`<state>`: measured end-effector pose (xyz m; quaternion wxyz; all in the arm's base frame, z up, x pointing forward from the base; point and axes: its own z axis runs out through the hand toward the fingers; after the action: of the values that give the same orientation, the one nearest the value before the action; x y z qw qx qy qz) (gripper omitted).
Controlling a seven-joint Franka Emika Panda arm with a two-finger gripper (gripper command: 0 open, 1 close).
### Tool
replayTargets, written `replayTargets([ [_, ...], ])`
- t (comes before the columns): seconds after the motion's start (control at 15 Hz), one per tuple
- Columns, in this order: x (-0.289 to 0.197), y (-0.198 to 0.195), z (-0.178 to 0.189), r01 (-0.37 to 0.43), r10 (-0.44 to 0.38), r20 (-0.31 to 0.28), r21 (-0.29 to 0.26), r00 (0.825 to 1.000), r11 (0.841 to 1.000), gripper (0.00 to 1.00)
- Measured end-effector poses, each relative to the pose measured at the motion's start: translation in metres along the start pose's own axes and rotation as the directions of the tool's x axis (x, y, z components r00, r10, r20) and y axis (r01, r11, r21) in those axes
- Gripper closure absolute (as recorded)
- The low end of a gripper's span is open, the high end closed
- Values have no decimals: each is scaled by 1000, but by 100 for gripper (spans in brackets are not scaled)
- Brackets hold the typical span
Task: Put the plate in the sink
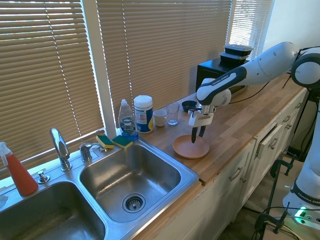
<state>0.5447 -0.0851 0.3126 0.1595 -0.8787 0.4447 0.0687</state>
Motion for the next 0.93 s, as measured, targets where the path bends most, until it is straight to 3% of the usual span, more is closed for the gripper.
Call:
replayTargets([
  [0.93,12,7,4,47,-50,55,44,997,998,100],
])
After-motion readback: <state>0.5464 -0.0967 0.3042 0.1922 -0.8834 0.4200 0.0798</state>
